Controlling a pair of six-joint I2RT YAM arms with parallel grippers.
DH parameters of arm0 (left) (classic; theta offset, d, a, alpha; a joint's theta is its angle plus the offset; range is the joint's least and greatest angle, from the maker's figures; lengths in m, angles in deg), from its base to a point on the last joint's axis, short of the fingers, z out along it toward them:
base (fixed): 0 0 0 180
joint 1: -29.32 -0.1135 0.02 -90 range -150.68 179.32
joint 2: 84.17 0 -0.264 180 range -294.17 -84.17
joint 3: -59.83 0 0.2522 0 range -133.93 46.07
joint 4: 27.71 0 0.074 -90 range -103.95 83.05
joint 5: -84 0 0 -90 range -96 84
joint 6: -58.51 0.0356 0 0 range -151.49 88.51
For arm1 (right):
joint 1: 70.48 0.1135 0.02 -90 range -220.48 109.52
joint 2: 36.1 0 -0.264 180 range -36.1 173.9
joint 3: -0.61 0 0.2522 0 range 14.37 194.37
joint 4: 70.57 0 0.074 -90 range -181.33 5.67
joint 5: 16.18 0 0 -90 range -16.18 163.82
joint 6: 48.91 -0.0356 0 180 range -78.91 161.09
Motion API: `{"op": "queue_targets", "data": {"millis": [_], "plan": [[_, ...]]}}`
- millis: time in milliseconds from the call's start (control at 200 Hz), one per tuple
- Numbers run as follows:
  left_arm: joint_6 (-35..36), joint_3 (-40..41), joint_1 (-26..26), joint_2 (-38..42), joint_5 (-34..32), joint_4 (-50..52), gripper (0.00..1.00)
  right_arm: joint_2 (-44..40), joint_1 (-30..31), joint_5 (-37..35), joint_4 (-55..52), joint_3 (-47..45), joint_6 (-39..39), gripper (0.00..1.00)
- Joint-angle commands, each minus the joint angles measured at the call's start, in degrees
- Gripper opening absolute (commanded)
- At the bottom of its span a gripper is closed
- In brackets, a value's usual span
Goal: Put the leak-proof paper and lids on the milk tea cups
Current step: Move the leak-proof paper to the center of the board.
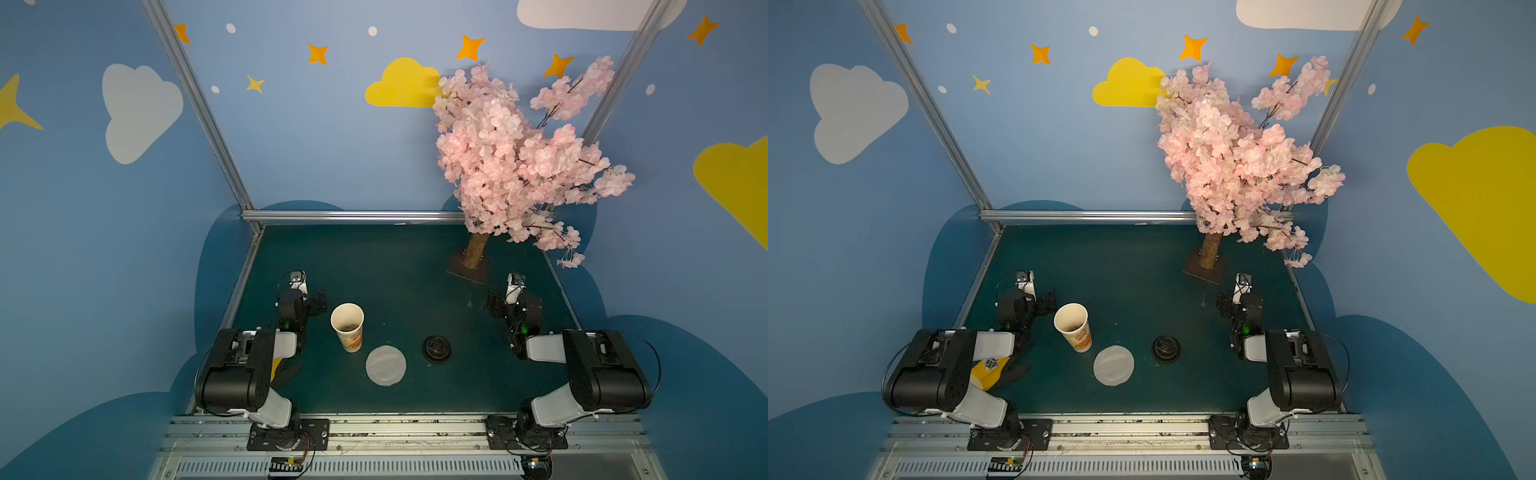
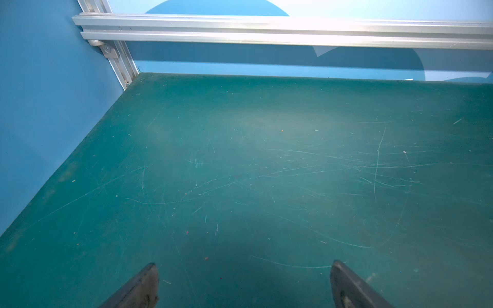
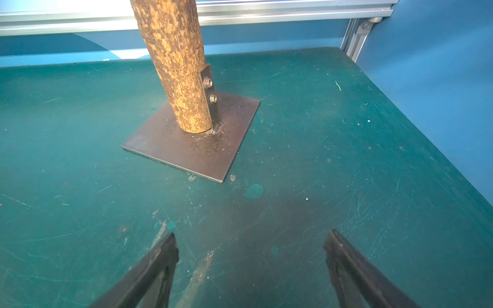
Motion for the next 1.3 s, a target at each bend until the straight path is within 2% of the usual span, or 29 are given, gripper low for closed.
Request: {"op": "queue_targets", "data": {"millis": [0,591,741,816,866,926,976,1021,1112,1197,1292], "plan": [[0.6,0.1,0.1,0.8,0.6,0.1,1.0,-0.3,0.1,-0.5,-0.3,1.2,0.3,0.87],[0.6,0.1,-0.3,1.0,1.4,0.2,1.0,-0.3,0.1,-0.5,-0.3,1.2,0.2,0.87],[0.4,0.2,-1.3,1.1,3.7,0.2,1.0,-0.3,0.1,-0.5,-0.1,1.1,0.3,0.87],[-0.3,0.8,-1.3,1.6,3.5,-1.2,1.0,-1.9,0.0,-4.7,-0.4,0.9,-1.4,0.88],[0.6,1.4,-1.3,3.7,4.1,-1.8,1.0,-4.9,-0.2,-3.7,-3.9,1.3,-1.4,0.89],[0.0,0.0,-1.0,8.8,2.9,5.2,1.0,-9.4,-0.1,-4.0,-14.4,4.3,-1.3,0.89],[-1.4,-3.3,-1.0,13.5,0.7,17.1,1.0,-12.0,-0.2,-5.4,-22.5,7.6,-2.9,0.89],[-3.5,-5.7,-1.0,16.4,-2.0,23.4,1.0,-13.8,-0.3,-5.7,-27.0,9.7,-3.6,0.89],[-6.5,-6.1,-0.8,21.6,-4.4,27.4,1.0,-17.6,-0.3,-4.7,-30.2,10.3,-4.5,0.89],[-14.0,-5.2,-0.9,26.3,-9.9,30.3,1.0,-21.4,-0.4,-3.7,-32.1,9.9,-6.5,0.89],[-22.9,-4.3,-1.0,31.0,-14.4,35.8,1.0,-24.5,-0.7,-5.8,-39.5,11.4,-14.8,0.88]]}}
